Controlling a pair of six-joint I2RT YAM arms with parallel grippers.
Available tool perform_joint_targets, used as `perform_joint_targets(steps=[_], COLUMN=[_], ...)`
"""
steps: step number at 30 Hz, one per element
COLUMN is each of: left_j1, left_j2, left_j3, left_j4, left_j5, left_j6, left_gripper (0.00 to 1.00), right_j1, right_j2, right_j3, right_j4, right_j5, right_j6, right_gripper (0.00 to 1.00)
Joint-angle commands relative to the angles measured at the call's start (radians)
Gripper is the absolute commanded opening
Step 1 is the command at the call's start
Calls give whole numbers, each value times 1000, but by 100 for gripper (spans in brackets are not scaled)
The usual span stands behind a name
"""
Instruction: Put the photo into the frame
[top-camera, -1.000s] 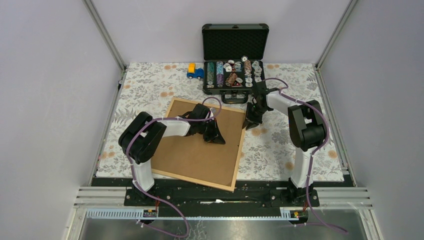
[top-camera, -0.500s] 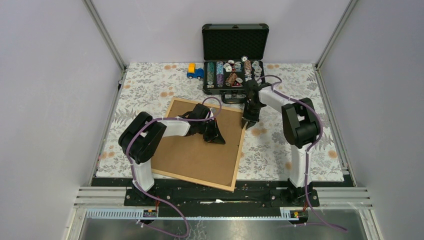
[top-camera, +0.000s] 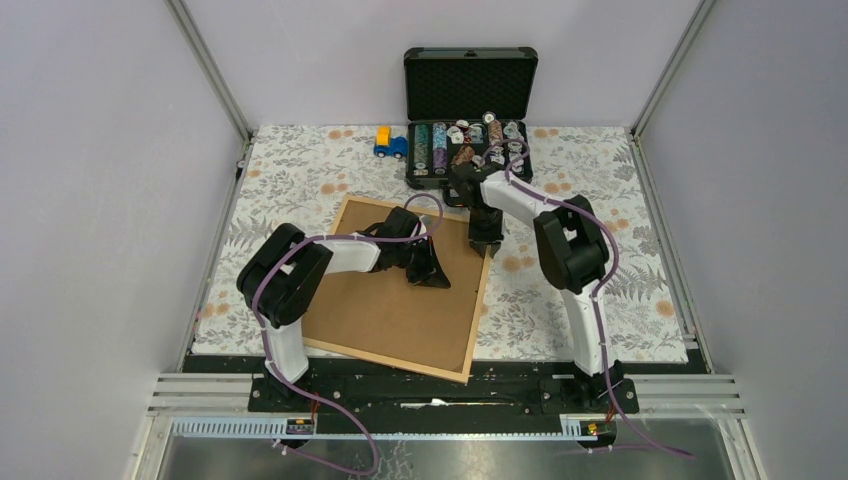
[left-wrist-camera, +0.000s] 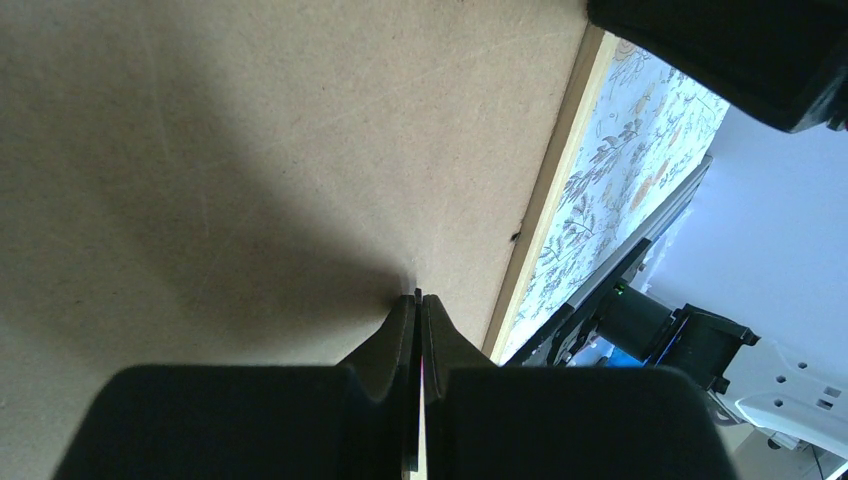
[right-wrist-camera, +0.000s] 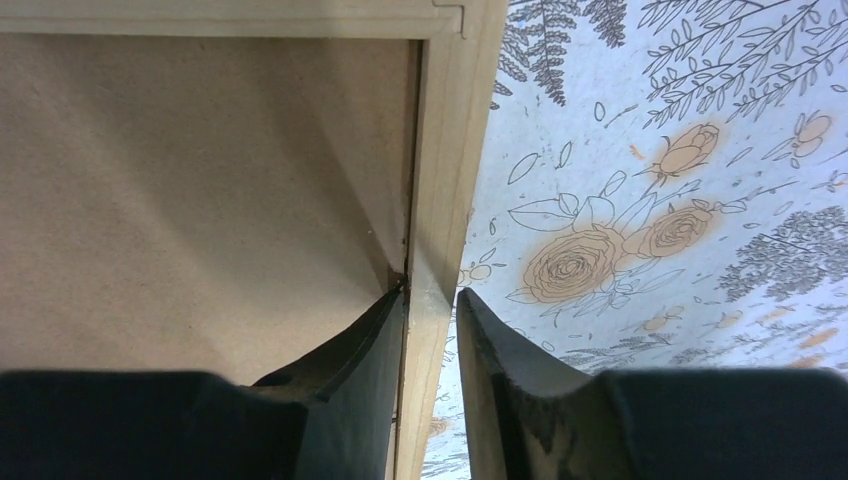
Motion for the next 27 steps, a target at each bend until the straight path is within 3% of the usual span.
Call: perform_joint_targets(steps=[1,5,8,11,16,21,27], left_j1=[14,15,14,14,16,51,193], left_j2=[3,4,-4,-21,-91,-214,-245], left_j3=[-16,-14,-9,5,70,109,138], left_j4=[-79,-84,-92,-103,-194,-274,-328], left_j5=[-102,-101,-108,-113,-148,-160,-98], left_j6=[50,57,70,89,142,208,231], left_gripper=[0,0,0,5,19,42,45], right_j1=[56,60,58,36,-59,-118,-141], right_j2=[240,200,33,-130,-299,-380,-323], right_j3=[-24,8,34,50,-55,-249,-239], right_j4=[176,178,215,221,193,287,301], right_j5=[22,-61,-215,-238,-238,-265,-286], right_j6=[48,-38,-133,-175,-211,-200,-206], right_gripper=[39,49,63,77,79,76,68])
